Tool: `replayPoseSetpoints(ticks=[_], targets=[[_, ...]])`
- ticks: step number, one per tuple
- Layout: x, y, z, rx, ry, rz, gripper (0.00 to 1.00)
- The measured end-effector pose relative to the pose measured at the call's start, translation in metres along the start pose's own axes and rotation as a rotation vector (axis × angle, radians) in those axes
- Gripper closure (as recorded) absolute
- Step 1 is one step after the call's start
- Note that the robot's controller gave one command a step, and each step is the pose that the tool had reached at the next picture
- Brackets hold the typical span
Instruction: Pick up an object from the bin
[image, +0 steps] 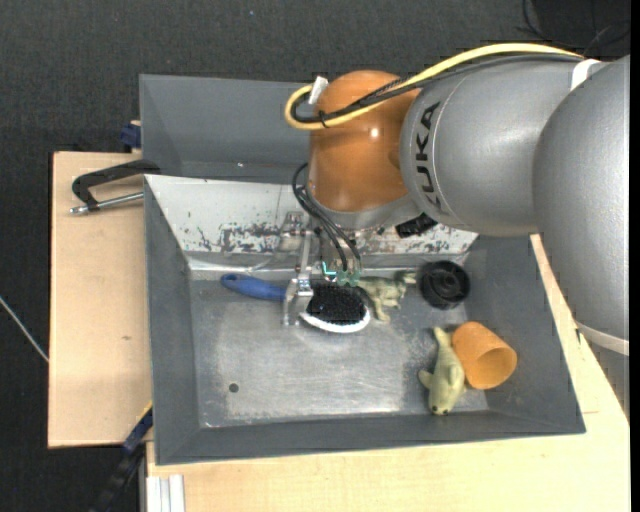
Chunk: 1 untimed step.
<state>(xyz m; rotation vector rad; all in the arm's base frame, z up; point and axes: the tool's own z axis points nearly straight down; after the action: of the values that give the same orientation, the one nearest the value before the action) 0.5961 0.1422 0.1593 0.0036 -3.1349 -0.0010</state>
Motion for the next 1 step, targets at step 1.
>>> replayPoseSetpoints(ticks=[1], targets=[[-0.0028,-0.0517,0.0867,-0.001,-0.013,-0.101,0.00]])
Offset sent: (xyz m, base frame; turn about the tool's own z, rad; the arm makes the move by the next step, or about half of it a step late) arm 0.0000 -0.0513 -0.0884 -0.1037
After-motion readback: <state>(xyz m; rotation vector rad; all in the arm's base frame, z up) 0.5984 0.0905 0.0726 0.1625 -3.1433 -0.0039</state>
